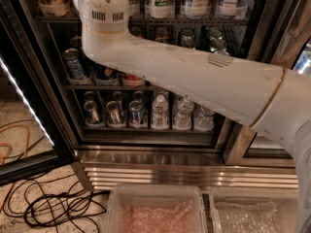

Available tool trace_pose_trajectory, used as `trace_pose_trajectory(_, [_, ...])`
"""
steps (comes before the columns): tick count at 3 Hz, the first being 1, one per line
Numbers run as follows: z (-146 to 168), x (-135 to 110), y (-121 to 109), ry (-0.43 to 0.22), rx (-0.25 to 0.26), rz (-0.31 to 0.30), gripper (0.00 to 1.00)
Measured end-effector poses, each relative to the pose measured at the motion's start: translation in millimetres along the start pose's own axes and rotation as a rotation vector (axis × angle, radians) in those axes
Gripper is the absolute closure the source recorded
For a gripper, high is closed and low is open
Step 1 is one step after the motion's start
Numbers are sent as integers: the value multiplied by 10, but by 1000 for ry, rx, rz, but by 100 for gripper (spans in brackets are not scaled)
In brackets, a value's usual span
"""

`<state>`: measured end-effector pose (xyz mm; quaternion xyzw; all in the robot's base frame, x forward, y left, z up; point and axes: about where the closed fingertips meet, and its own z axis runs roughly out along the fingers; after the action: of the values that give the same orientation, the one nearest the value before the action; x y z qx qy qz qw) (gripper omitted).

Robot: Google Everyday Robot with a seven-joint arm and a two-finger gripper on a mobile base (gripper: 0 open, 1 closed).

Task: Pick orange can from top shelf of fridge

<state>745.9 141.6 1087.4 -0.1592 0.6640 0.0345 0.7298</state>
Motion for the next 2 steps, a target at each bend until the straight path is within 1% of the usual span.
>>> trace_pose_trajectory(1, [106,-25,-82,-3,13,1,27])
trace_pose_trajectory(2, [185,-39,-118,-4,15,4,27])
